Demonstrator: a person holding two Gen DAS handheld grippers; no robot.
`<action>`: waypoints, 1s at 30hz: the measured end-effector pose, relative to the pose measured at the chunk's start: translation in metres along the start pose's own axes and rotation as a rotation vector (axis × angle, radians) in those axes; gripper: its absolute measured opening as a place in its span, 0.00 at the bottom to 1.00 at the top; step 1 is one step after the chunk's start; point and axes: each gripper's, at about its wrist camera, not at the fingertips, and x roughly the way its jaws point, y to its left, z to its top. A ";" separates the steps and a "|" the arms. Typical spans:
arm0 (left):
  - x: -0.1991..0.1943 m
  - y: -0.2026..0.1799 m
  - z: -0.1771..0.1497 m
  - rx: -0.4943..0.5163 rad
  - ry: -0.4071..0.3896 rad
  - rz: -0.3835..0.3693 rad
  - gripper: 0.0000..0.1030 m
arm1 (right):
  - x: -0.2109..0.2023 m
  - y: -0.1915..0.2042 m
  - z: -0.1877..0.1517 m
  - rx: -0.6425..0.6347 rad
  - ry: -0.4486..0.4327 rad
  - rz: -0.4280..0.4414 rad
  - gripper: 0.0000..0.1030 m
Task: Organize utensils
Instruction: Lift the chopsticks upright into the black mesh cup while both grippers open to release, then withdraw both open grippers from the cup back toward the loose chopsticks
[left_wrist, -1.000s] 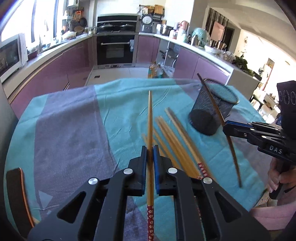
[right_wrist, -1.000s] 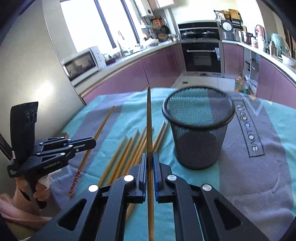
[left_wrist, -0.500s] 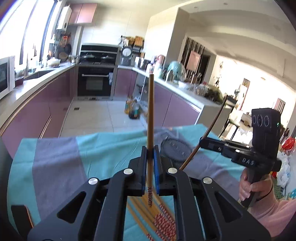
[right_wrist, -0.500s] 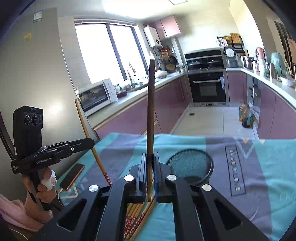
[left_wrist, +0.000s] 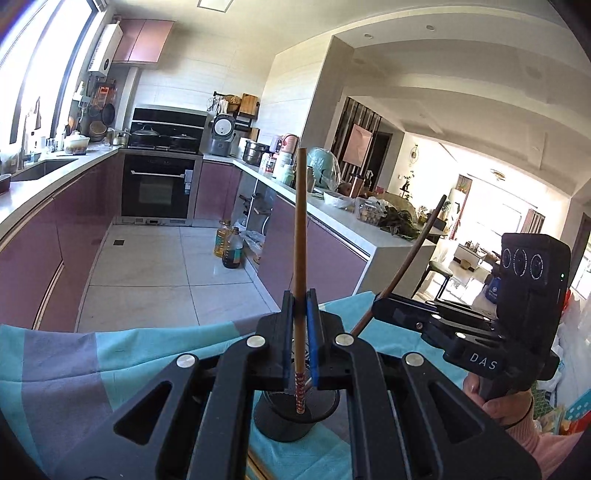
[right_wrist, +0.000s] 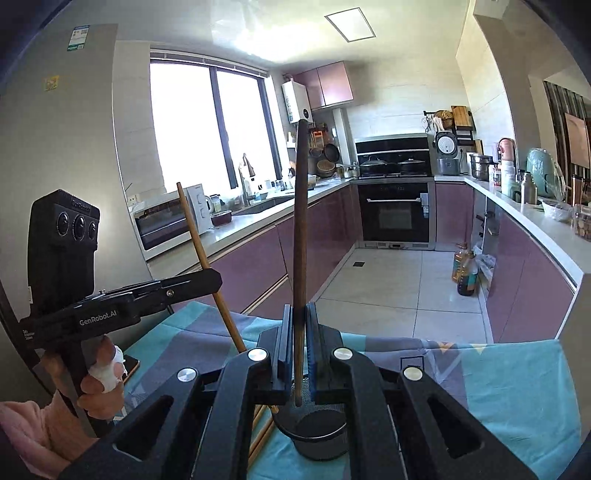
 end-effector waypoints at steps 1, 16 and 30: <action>0.007 -0.003 -0.001 0.003 0.006 0.011 0.07 | 0.006 -0.003 -0.001 -0.002 0.018 -0.006 0.05; 0.099 0.010 -0.063 0.017 0.222 0.082 0.07 | 0.072 -0.006 -0.036 0.002 0.280 -0.004 0.06; 0.083 0.029 -0.071 0.013 0.163 0.151 0.17 | 0.088 -0.017 -0.034 0.079 0.240 -0.048 0.19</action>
